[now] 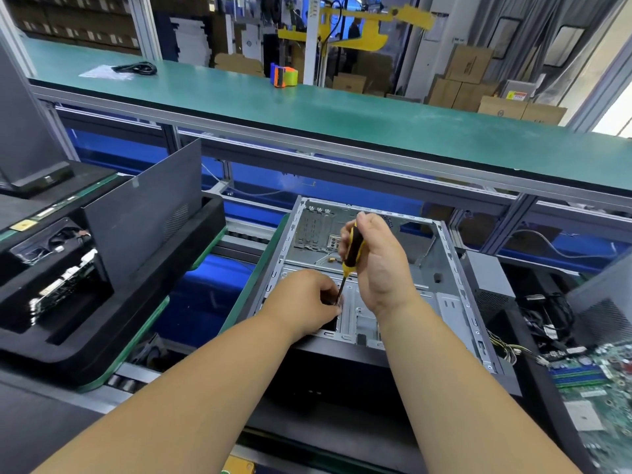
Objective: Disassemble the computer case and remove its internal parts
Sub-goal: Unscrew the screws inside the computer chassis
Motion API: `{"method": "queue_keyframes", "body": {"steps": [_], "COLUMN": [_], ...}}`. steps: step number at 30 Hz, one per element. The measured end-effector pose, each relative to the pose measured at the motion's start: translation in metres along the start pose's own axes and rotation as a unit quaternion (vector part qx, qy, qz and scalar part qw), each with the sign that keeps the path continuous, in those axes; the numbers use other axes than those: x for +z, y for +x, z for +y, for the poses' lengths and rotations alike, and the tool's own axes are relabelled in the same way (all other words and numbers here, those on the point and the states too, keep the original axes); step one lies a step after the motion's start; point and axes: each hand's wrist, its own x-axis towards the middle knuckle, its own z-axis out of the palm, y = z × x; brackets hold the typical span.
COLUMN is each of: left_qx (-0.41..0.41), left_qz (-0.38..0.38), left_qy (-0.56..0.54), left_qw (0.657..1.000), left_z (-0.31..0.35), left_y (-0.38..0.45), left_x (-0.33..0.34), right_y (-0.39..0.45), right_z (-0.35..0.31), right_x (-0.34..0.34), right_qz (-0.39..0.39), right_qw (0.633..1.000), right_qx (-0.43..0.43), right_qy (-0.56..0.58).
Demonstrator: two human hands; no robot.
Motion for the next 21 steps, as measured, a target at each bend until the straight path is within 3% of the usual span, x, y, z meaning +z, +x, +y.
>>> {"method": "queue_keyframes", "body": {"steps": [6,11,18,21], "left_qx": [0.002,0.018,0.016,0.015], "left_qz": [-0.016,0.025,0.018,0.027], "left_qy": [-0.026,0.008,0.013,0.007], "left_qw": [1.0,0.999,1.0,0.999], "left_z": [0.0026,0.0034,0.0048,0.0036], "left_y": [-0.0034,-0.0037,-0.0029,-0.0033], "left_x": [-0.003,-0.0061,-0.0073,-0.0065], "right_y": [0.0,-0.0006,0.0026,0.0026], "right_z": [-0.0029,0.0013,0.0056,0.0057], "right_x": [0.0039,0.0065,0.0009,-0.0009], "right_qz": [-0.041,-0.025,0.013,0.016], "right_qw": [0.999,0.999,0.999,1.0], "right_qx": [0.008,-0.016,-0.004,-0.009], "right_qy": [-0.009,-0.02,0.043,0.016]}}
